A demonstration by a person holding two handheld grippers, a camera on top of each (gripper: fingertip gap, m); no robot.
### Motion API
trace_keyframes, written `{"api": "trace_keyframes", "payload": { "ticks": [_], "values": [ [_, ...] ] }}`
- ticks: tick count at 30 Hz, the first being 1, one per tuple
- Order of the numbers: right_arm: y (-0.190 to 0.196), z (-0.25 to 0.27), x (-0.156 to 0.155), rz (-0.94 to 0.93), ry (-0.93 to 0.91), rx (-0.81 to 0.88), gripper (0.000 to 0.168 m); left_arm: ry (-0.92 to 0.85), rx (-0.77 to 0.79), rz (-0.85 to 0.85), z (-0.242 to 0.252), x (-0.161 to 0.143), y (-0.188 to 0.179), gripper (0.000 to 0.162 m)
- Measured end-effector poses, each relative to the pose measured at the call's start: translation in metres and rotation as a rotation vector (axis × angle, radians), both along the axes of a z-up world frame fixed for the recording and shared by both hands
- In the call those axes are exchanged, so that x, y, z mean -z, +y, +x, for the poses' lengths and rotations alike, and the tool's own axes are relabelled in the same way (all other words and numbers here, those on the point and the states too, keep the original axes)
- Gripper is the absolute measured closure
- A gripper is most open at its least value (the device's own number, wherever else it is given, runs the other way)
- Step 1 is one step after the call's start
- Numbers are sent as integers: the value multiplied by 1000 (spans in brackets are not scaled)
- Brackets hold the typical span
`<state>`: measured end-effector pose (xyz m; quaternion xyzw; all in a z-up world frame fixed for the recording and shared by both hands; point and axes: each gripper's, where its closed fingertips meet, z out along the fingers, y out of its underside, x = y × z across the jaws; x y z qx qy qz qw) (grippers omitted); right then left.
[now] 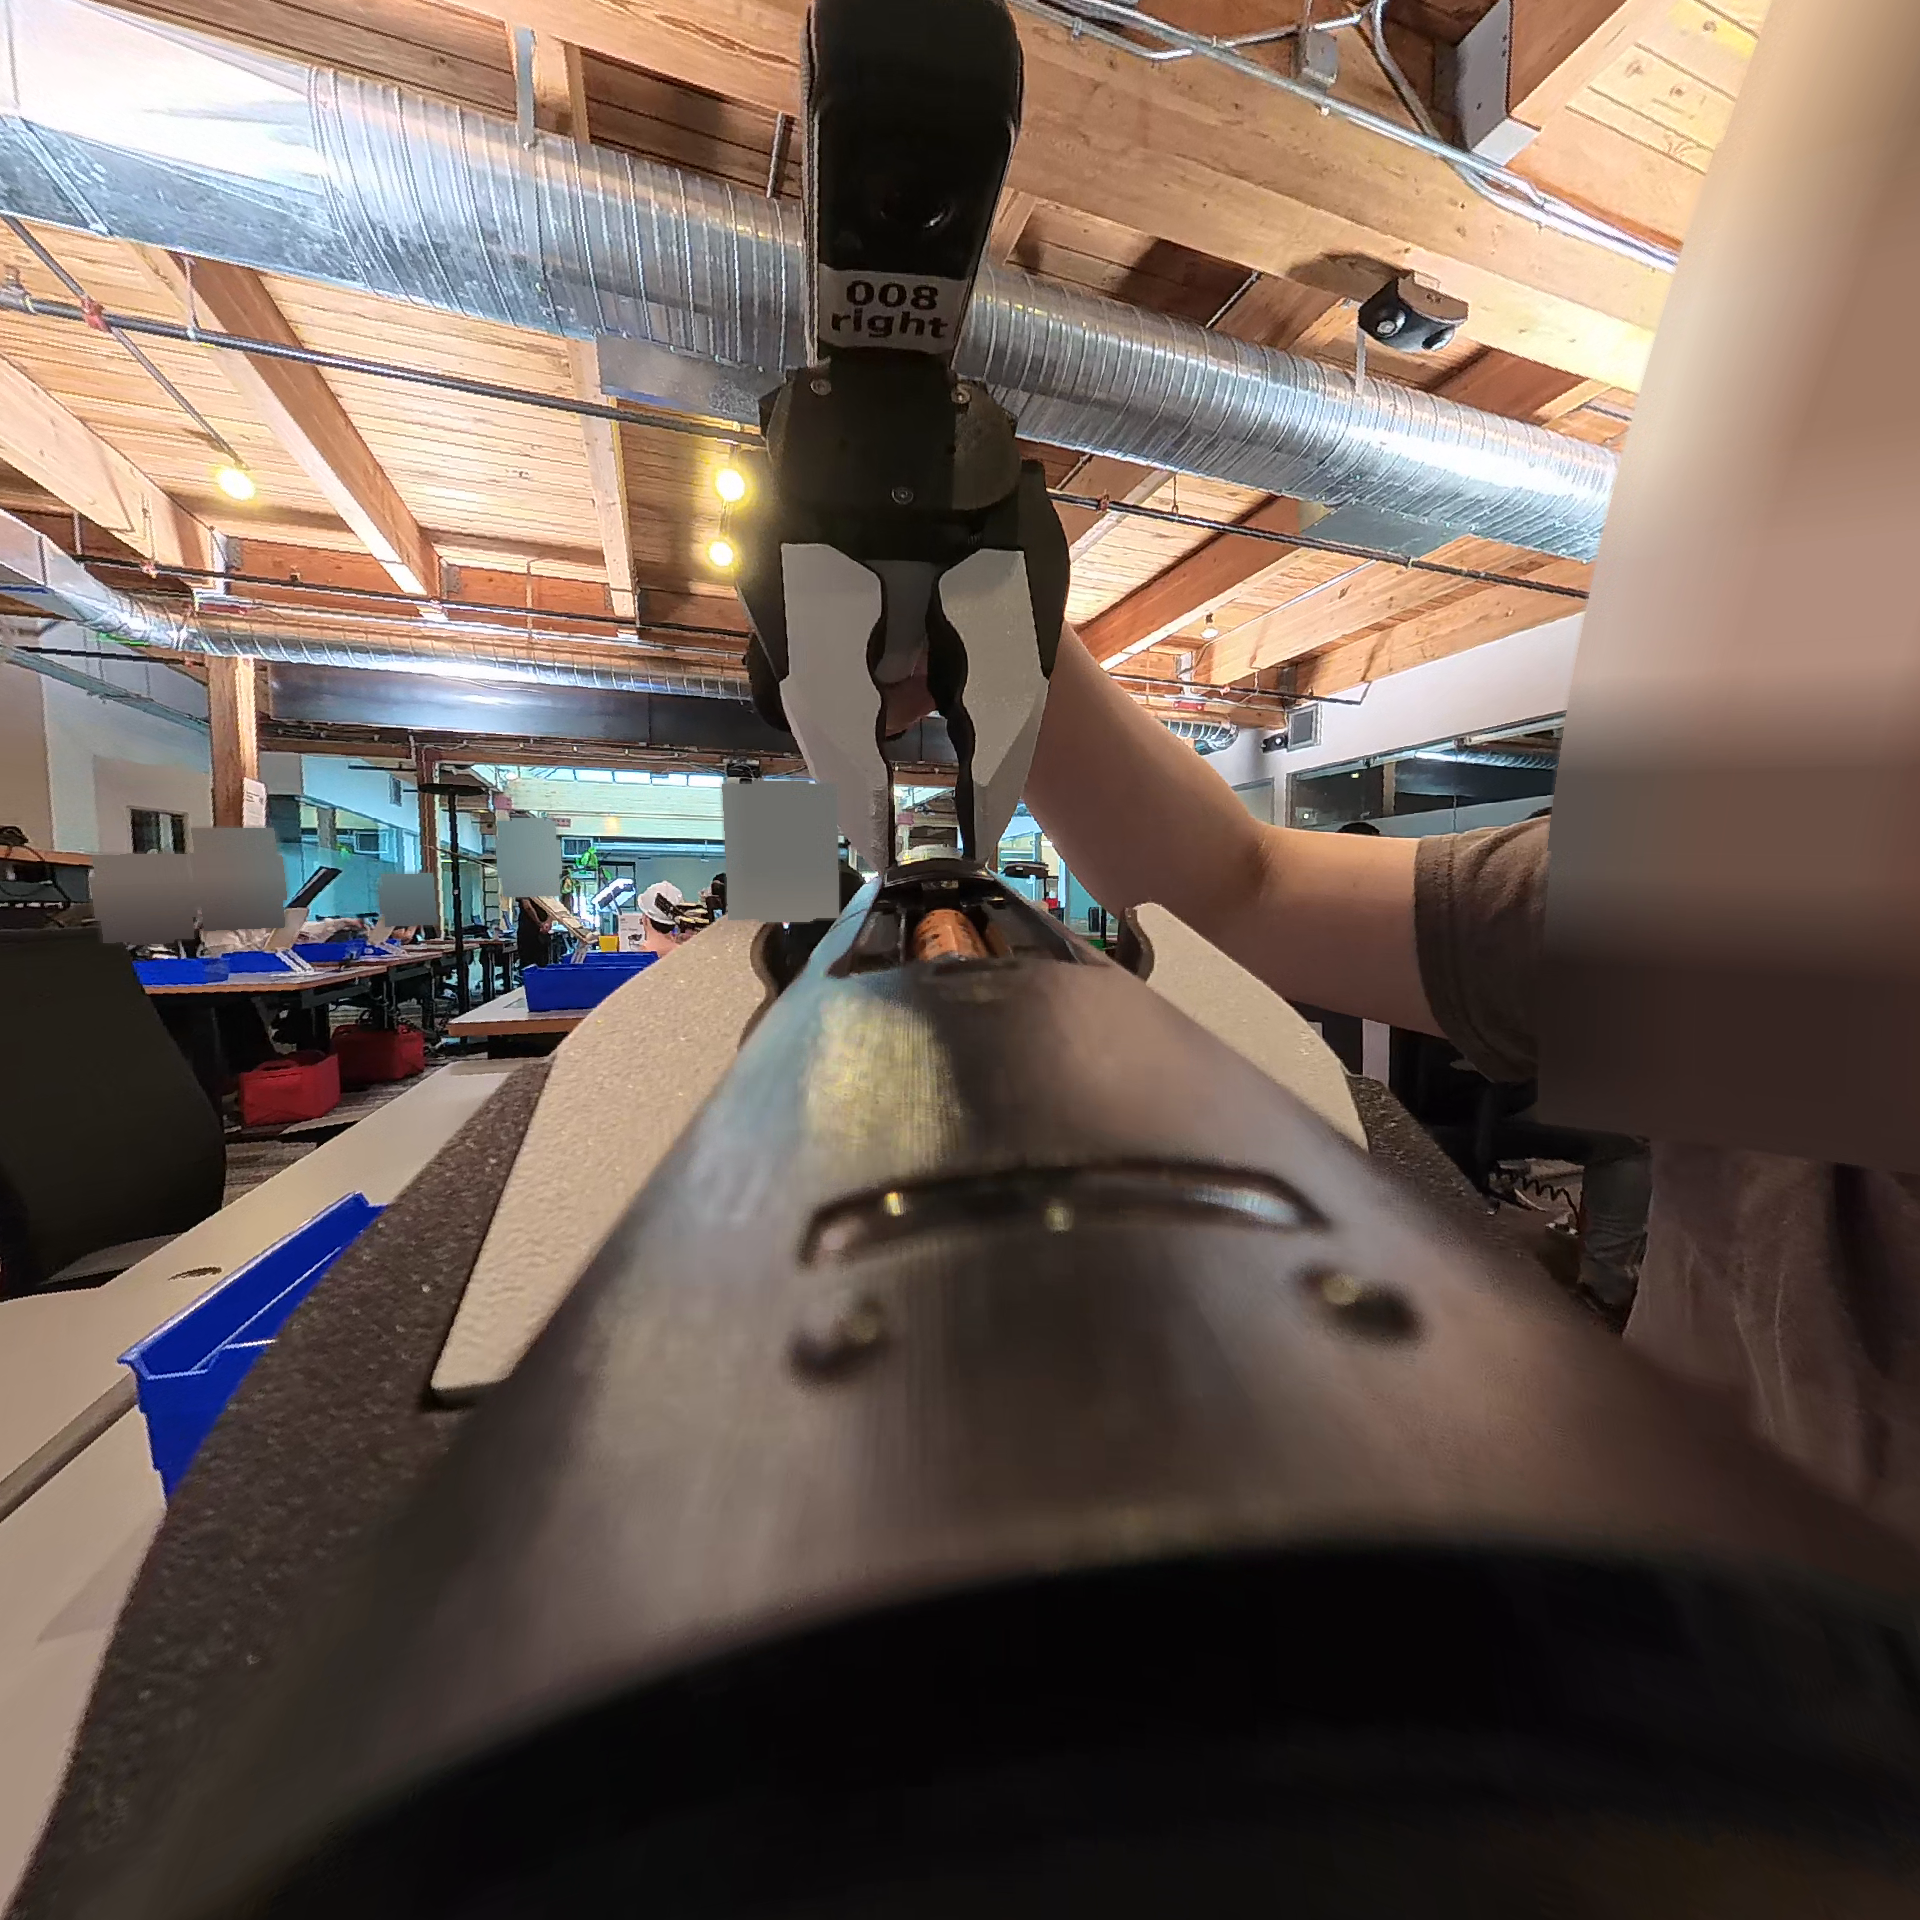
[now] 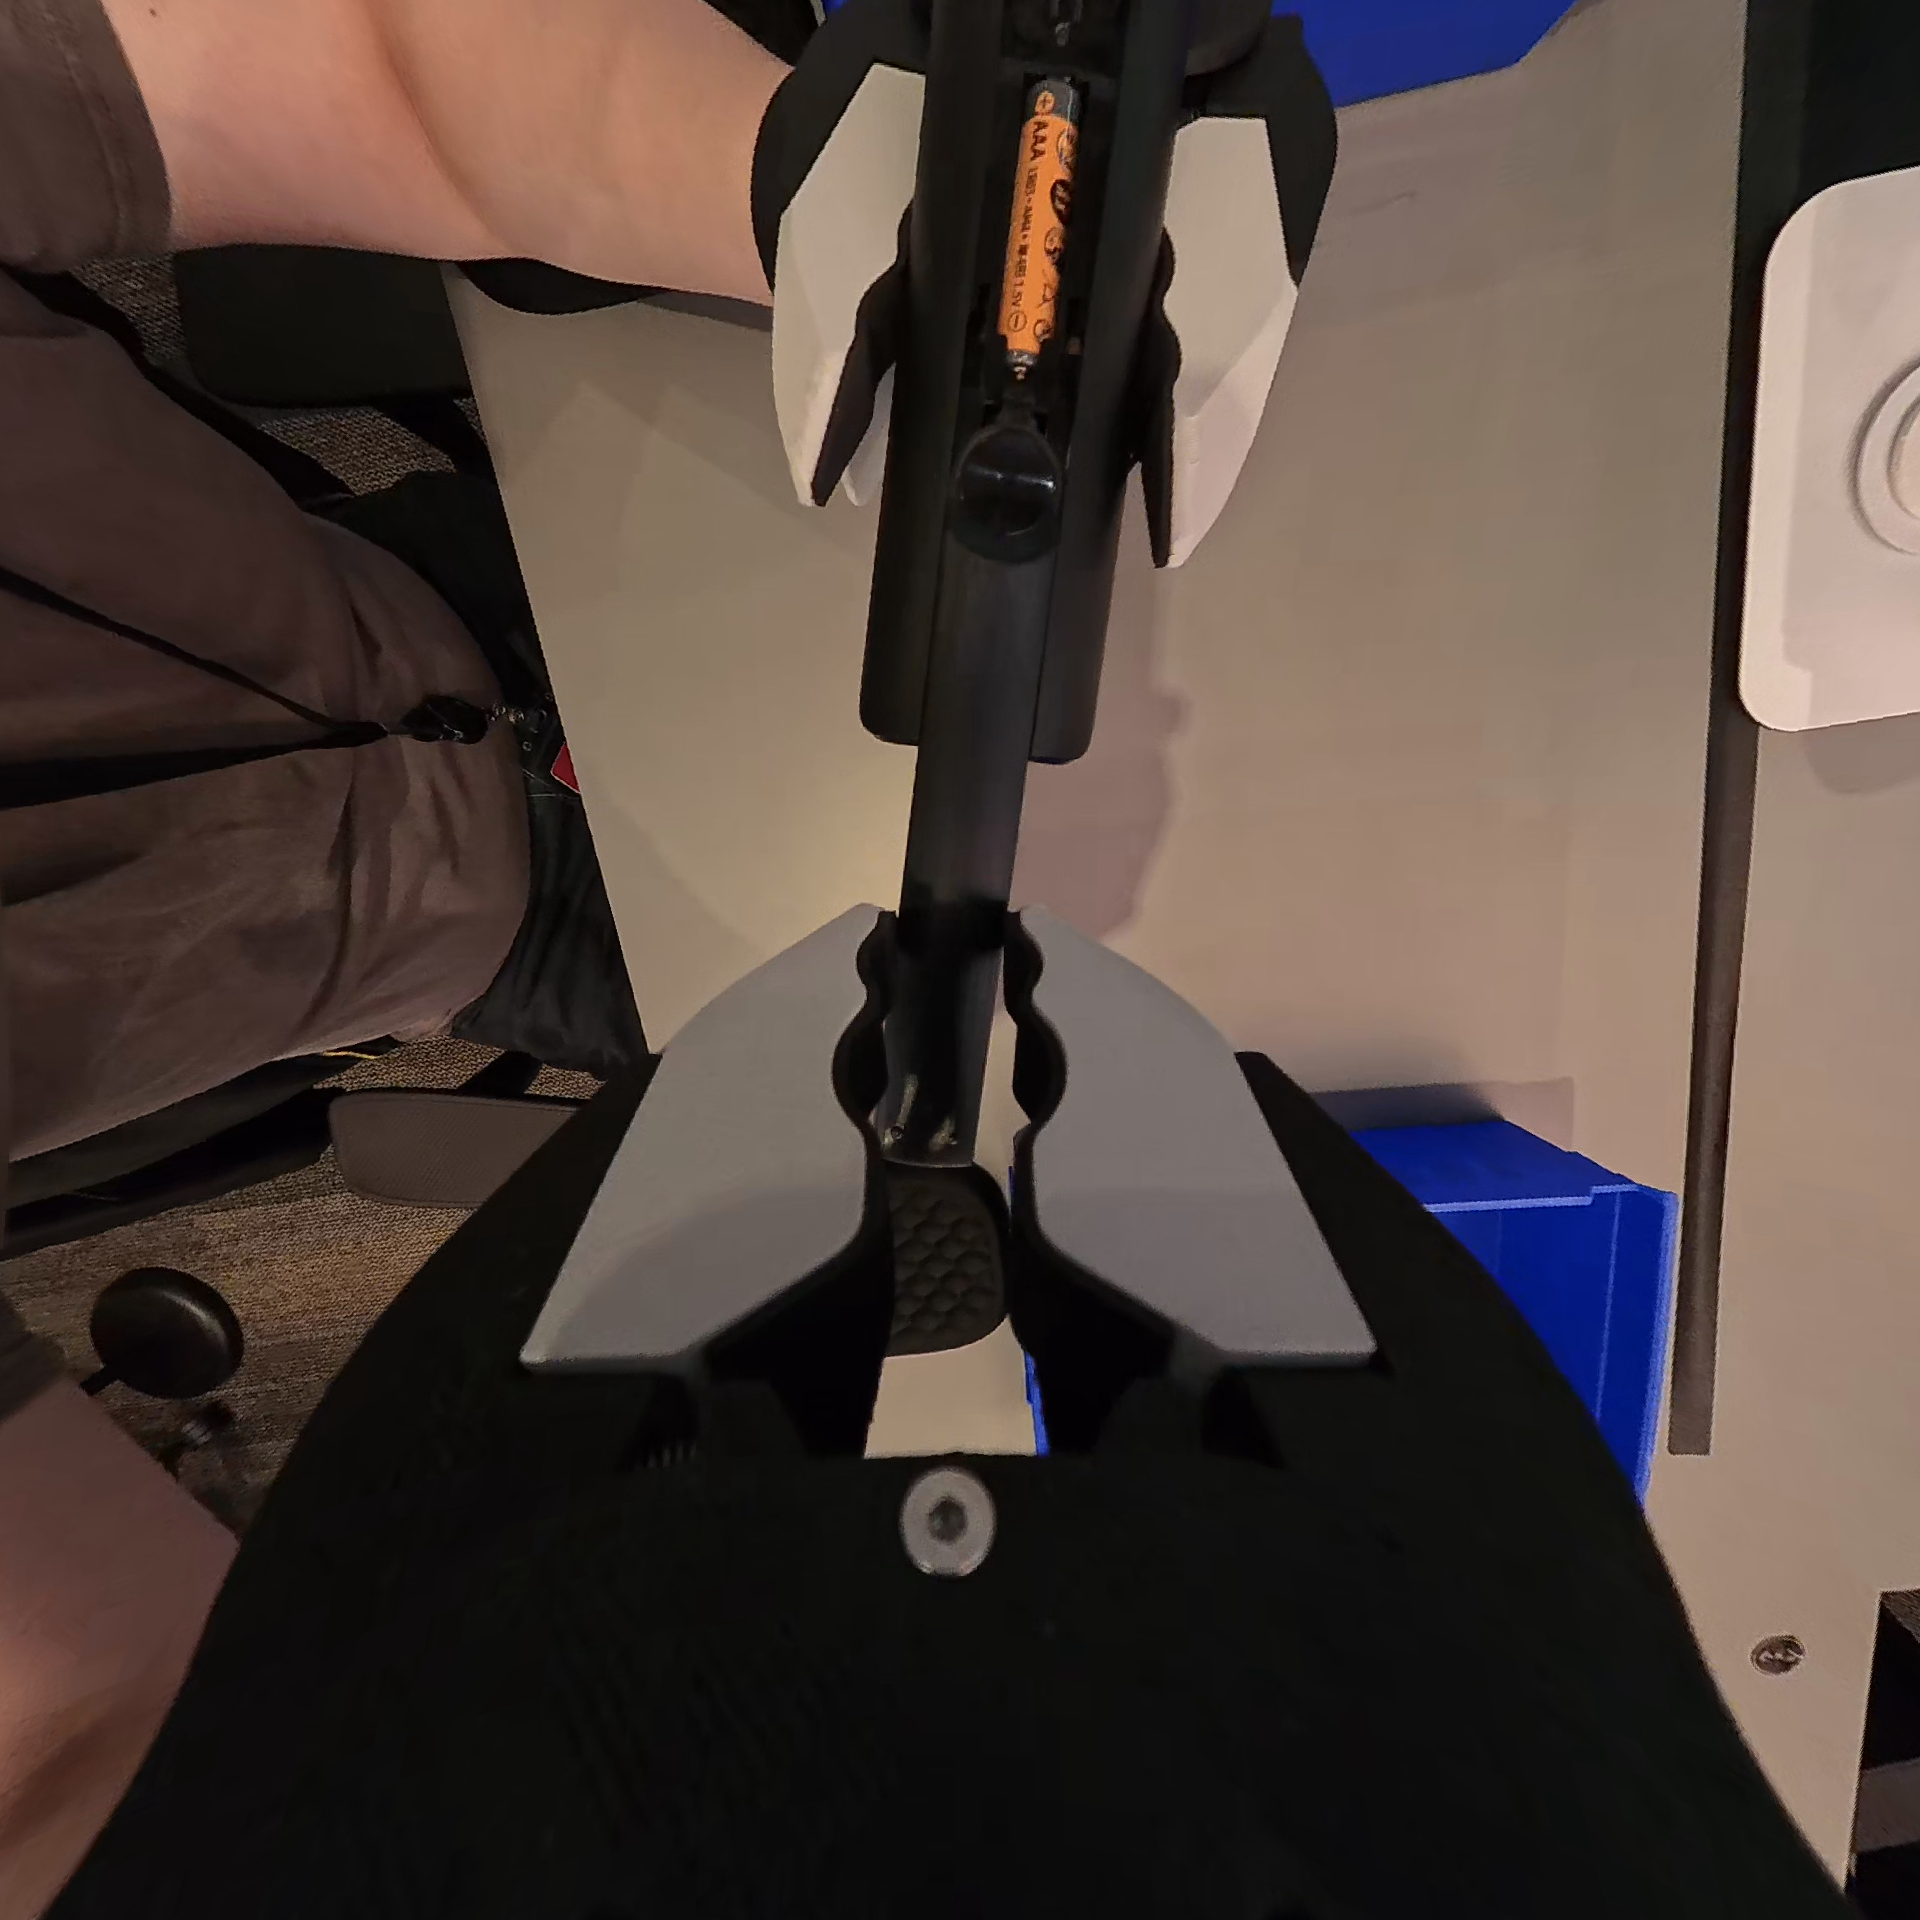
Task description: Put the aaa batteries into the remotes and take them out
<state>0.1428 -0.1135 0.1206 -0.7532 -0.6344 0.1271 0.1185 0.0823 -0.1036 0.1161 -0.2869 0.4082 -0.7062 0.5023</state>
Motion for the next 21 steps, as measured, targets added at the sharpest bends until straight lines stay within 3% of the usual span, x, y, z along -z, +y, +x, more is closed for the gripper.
{"api": "trace_keyframes", "payload": {
  "ticks": [21],
  "values": [
    [0,0,2,14,-58,1,147,4,-6,3,-1,0,1,101]
  ]
}}
